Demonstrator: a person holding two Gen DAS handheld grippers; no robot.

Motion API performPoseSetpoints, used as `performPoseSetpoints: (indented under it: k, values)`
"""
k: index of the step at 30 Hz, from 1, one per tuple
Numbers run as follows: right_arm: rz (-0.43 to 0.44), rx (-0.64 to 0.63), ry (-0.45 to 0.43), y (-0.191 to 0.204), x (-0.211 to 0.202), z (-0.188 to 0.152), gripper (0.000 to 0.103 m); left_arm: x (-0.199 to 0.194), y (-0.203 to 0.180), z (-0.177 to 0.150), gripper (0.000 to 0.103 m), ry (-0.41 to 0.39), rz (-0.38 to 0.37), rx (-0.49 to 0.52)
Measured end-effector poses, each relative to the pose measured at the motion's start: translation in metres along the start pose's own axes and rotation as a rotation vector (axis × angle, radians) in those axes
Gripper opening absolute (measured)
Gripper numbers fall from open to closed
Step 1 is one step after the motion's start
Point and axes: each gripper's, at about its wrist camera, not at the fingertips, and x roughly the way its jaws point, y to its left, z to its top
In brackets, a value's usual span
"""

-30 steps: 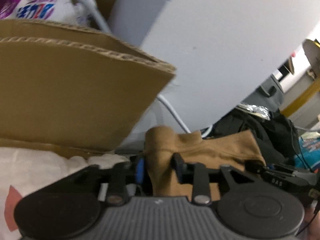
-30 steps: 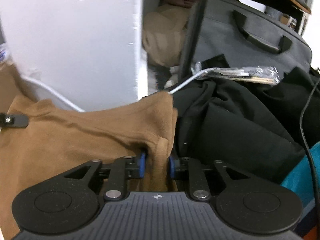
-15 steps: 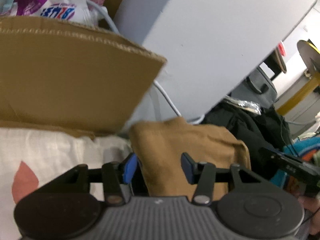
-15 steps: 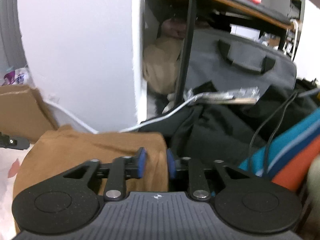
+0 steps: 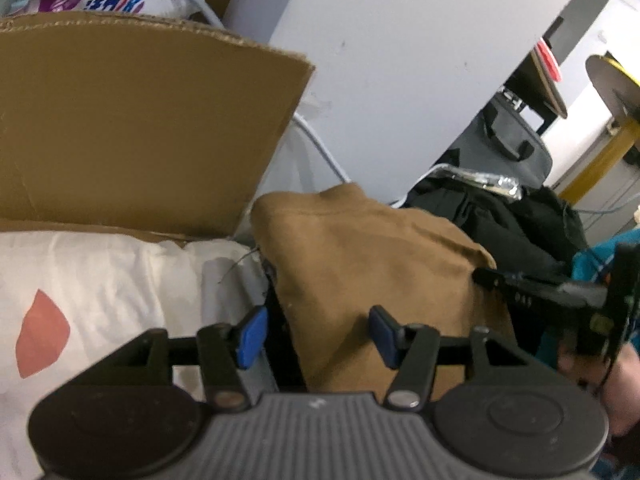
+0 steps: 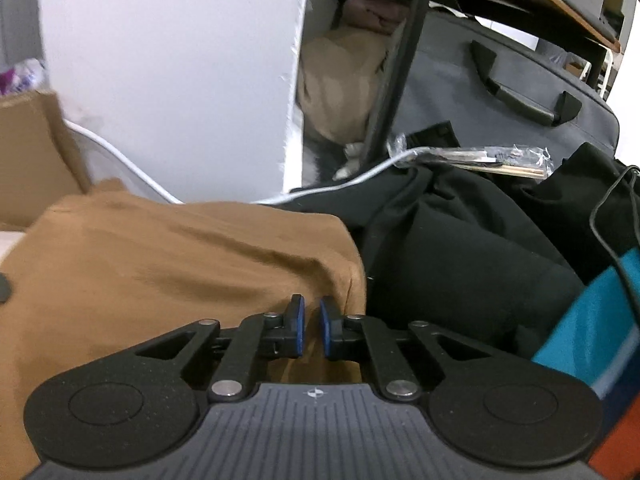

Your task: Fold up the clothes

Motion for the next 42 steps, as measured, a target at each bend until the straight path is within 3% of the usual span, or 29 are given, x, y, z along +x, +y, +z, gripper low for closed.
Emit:
performPoseSetpoints:
  k: [7, 17, 23, 30, 35, 38, 42]
  values:
    - [-0.046, -0.061, -0.033, 0.005, 0.002, 0.006, 0.010, -0.009, 0.002, -0.005, 0.059, -0.015, -0.004, 0.006]
    - [0.046, -0.151, -0.077, 0.017, -0.045, -0.006, 0.010, -0.023, -0.014, -0.011, 0.061, -0.018, 0.011, 0.066]
    - [0.069, -0.153, -0.056, 0.019, -0.057, -0.035, 0.010, -0.022, -0.020, -0.026, 0.061, -0.003, 0.007, 0.036]
    - [0.026, -0.186, 0.016, 0.005, -0.054, -0.081, 0.010, -0.022, -0.020, -0.052, 0.061, 0.034, -0.019, 0.020]
    - [-0.007, -0.196, 0.020, -0.013, -0.065, -0.102, 0.010, -0.021, -0.019, -0.072, 0.060, 0.064, -0.080, 0.008]
    - [-0.034, -0.183, 0.022, -0.020, -0.072, -0.110, 0.011, -0.023, -0.022, -0.083, 0.060, 0.078, -0.089, 0.035]
    - [-0.035, -0.173, -0.004, -0.018, -0.087, -0.117, 0.011, -0.025, -0.016, -0.094, 0.060, 0.088, -0.103, -0.003]
